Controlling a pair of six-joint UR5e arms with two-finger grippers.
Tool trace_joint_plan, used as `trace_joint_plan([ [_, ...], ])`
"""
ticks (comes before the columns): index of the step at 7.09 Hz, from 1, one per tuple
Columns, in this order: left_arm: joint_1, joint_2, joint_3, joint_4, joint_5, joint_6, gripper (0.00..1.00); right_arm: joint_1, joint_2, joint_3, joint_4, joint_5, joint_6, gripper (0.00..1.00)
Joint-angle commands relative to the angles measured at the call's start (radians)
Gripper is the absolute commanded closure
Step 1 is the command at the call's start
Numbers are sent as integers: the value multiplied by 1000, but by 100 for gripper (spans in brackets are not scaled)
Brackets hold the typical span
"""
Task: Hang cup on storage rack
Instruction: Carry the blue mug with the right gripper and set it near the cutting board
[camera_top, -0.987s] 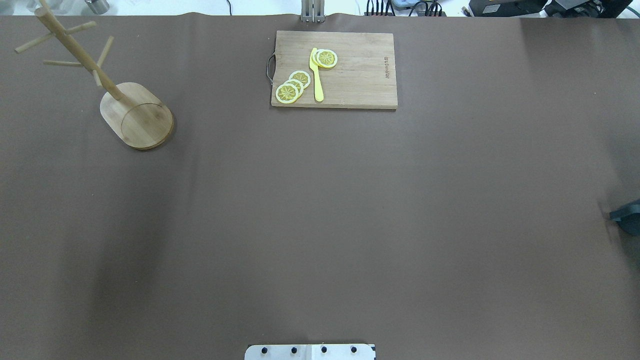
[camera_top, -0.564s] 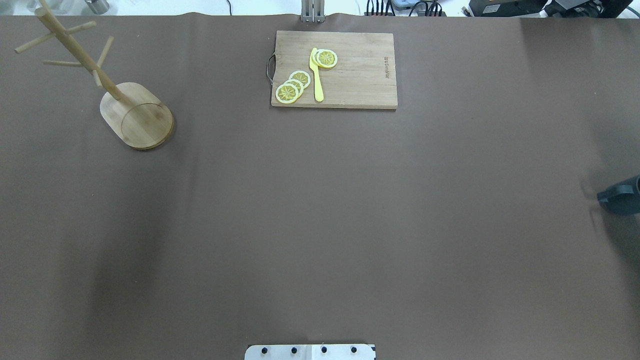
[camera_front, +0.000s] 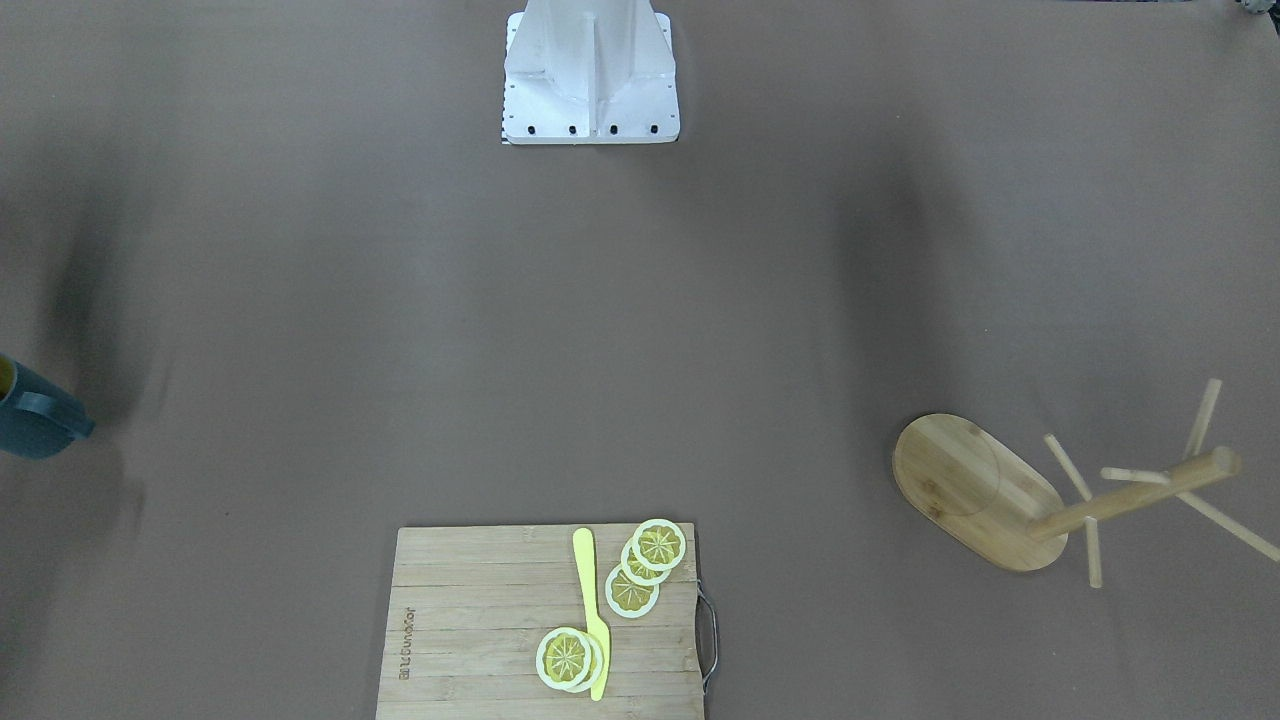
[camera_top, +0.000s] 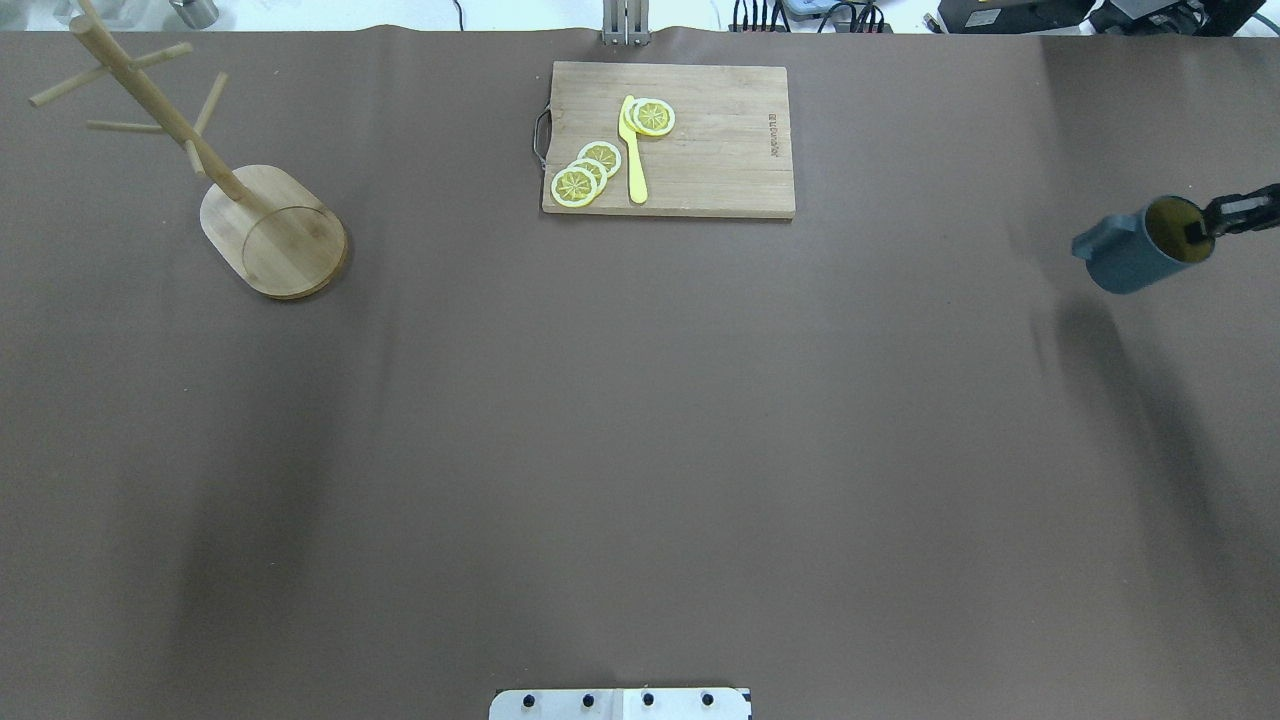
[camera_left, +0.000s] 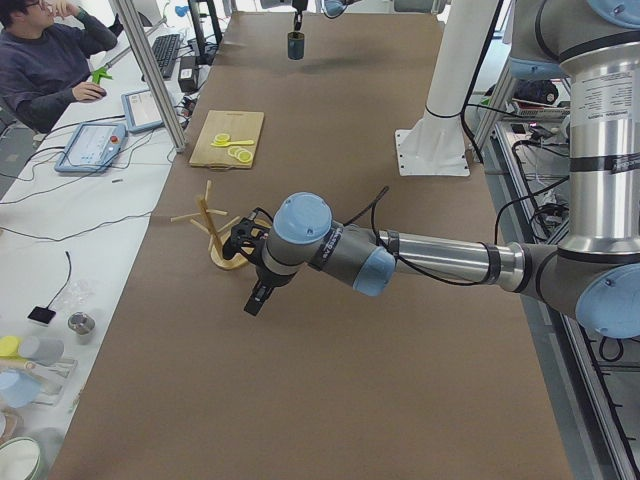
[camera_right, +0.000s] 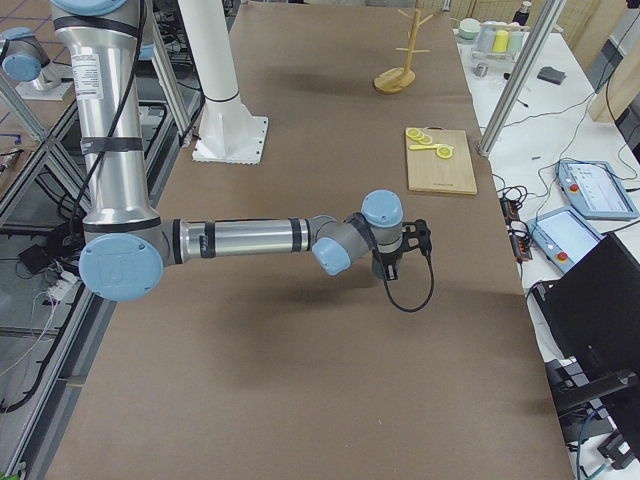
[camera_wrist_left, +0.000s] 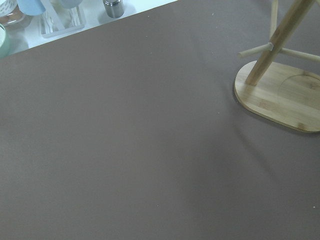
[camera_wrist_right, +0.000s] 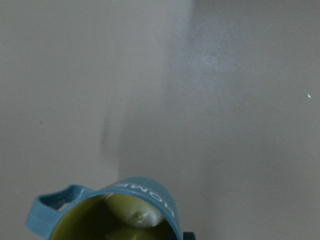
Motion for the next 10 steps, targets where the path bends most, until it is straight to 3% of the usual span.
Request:
trace_joint_plan([
  [1,0,0,5,0,1,0,1,-127,169,3,-104,-98,181,100],
  [5,2,-3,16,0,1,2,1,-360,377,36,-228,-269,525,100],
  [8,2,-3,19,0,1,2,1,-523,511,114,-516,-407,692,100],
  [10,2,-1,20,0,1,3,1,-623,604,102,-617,-471,854,100],
])
